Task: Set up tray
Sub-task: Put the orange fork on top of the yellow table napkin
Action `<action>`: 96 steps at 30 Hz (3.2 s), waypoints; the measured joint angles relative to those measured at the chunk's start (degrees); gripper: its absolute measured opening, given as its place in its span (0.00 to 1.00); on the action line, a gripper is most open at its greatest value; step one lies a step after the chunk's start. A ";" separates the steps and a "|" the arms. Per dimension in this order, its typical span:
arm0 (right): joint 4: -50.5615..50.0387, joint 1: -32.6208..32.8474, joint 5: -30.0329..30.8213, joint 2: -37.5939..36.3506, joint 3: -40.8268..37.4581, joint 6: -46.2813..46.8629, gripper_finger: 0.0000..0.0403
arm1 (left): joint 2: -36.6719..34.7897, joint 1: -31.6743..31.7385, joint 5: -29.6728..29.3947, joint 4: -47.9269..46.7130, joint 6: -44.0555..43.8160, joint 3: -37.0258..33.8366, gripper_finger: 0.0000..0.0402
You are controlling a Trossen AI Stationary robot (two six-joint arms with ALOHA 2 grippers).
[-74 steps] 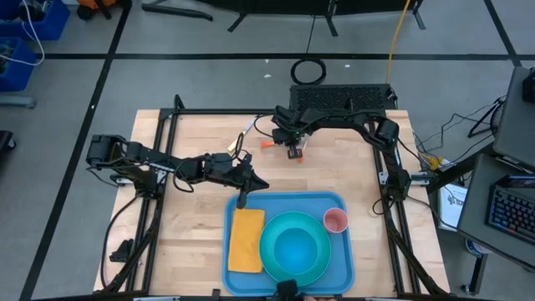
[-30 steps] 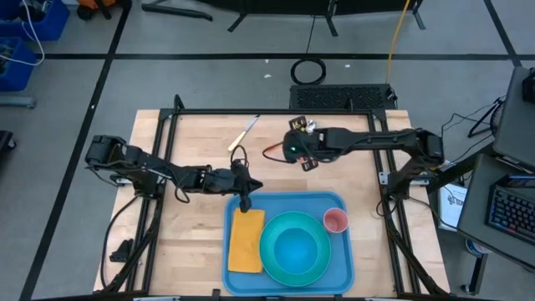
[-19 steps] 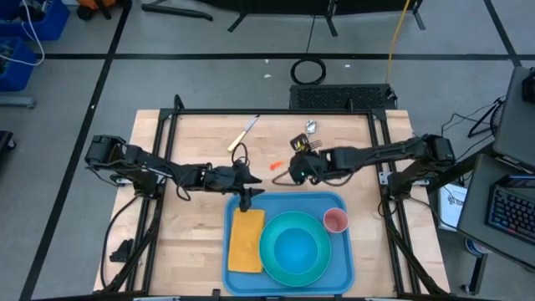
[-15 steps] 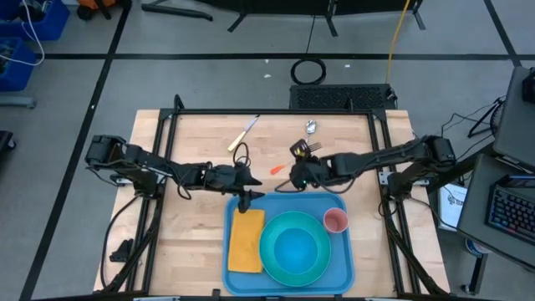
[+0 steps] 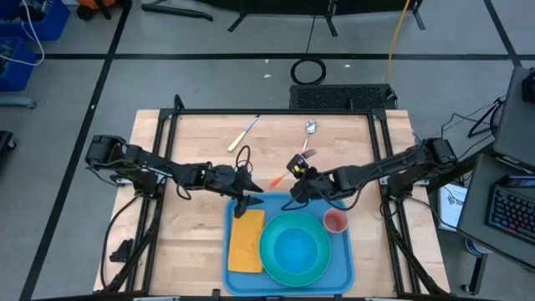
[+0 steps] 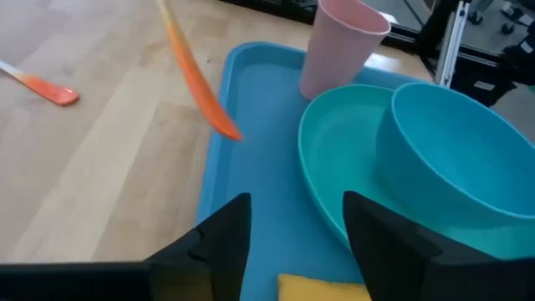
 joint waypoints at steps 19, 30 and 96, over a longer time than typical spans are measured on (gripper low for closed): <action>4.52 2.19 1.22 0.68 -0.02 -4.47 0.00 | 0.00 1.77 2.81 -0.10 -5.04 2.36 0.41; 7.17 2.49 0.00 3.16 0.02 -6.74 0.00 | 0.00 1.73 3.39 -1.42 -7.20 2.34 0.37; 15.01 3.91 -1.32 3.43 0.04 -10.38 0.06 | 0.15 1.99 -0.06 -4.71 -14.57 2.14 0.02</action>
